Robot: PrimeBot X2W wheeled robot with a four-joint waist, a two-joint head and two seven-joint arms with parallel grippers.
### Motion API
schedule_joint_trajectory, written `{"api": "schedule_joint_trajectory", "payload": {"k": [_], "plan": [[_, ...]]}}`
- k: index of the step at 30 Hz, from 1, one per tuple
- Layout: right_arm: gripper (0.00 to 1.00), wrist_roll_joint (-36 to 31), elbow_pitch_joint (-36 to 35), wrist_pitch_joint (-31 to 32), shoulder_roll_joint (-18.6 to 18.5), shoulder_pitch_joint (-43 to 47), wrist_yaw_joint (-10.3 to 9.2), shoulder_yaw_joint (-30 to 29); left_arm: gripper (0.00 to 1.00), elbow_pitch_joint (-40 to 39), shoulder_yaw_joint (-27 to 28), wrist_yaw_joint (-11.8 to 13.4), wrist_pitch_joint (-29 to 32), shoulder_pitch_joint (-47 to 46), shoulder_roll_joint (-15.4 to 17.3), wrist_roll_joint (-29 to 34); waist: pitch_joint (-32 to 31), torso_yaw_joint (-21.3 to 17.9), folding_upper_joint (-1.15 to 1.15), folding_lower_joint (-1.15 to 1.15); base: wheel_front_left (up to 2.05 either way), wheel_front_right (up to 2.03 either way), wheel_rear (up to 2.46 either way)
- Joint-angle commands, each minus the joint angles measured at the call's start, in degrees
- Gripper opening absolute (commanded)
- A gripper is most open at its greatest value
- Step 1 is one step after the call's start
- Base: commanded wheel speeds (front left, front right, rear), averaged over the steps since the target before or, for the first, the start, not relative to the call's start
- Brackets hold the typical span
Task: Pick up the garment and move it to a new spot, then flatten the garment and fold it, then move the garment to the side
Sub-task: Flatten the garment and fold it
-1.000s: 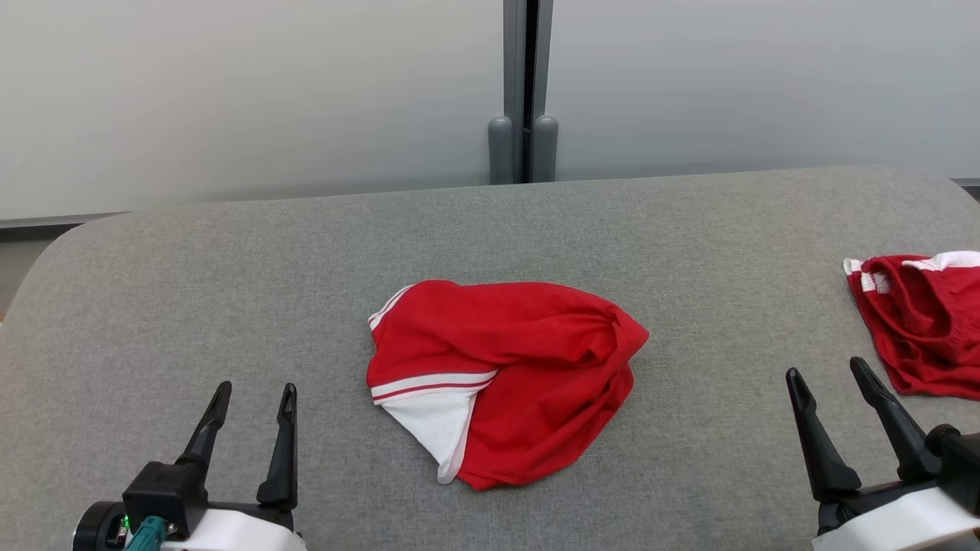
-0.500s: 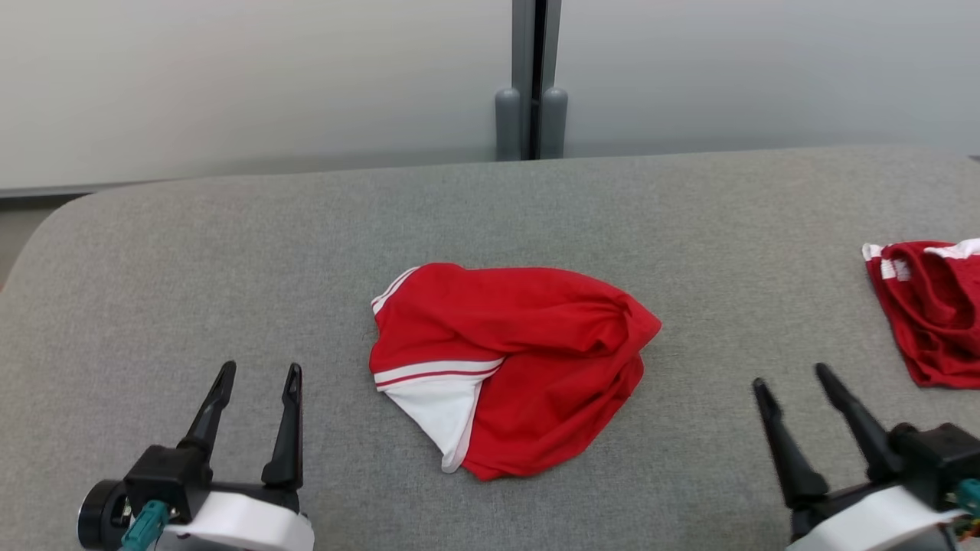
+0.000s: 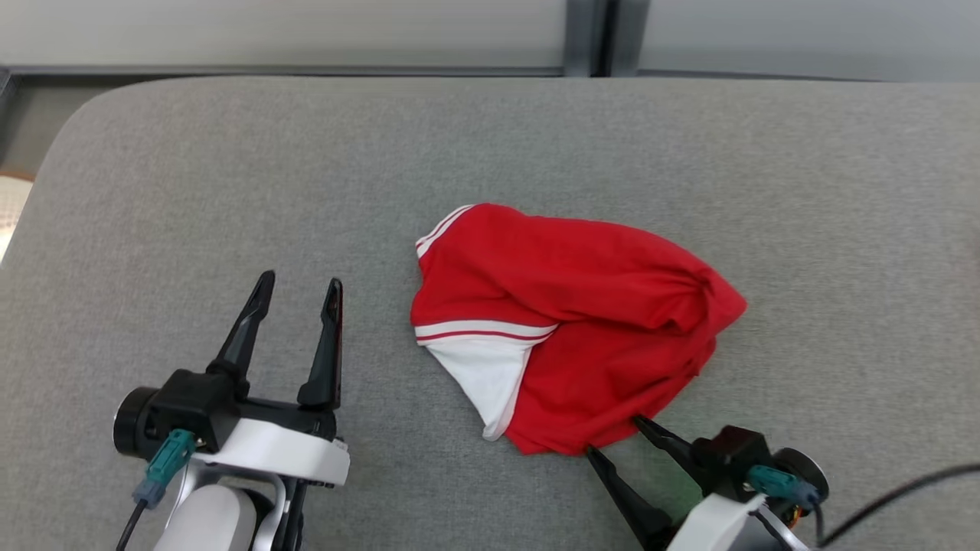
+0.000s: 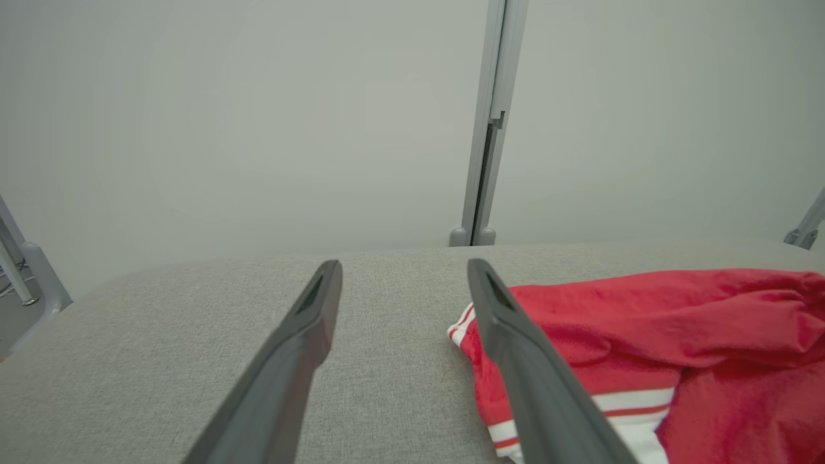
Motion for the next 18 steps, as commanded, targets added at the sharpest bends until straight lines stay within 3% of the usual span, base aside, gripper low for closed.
{"api": "schedule_joint_trajectory", "payload": {"k": [1,5,6,7,8,18], "plan": [[1.00,0.8,2.2,-0.5,-0.6,-2.3,0.00,1.8,1.00,0.4,0.1,-0.4,-0.6,-1.6,-0.1,0.2,2.1,1.9,0.00,0.00,0.00,0.00,0.00],[1.00,2.0,6.9,-1.0,-0.7,-5.6,0.00,4.9,1.00,1.5,0.2,-0.3,-1.2,-2.9,-0.7,0.4,3.0,2.3,0.00,0.00,0.00,0.00,0.00],[0.71,2.2,7.7,-1.7,-0.7,-6.2,0.00,5.3,1.00,1.9,0.2,-0.3,-1.2,-3.0,-0.8,0.5,3.0,2.3,0.00,0.00,0.00,0.00,0.00],[0.08,2.4,8.2,-2.5,-0.6,-6.8,-0.01,5.3,1.00,2.1,0.3,-0.3,-1.3,-3.3,-0.9,0.4,3.0,2.3,0.00,0.00,0.00,0.00,0.00],[0.00,2.6,8.6,-3.0,-0.5,-7.1,-0.01,5.3,1.00,2.3,0.4,-0.3,-1.5,-3.5,-0.9,0.5,3.0,2.2,0.00,0.00,0.00,0.00,0.00],[0.00,2.4,2.1,-9.0,-1.6,-7.5,0.00,-1.1,1.00,2.5,1.6,0.0,-2.0,-3.1,-0.4,0.7,2.0,-0.4,0.00,0.00,0.00,0.00,0.00]]}}
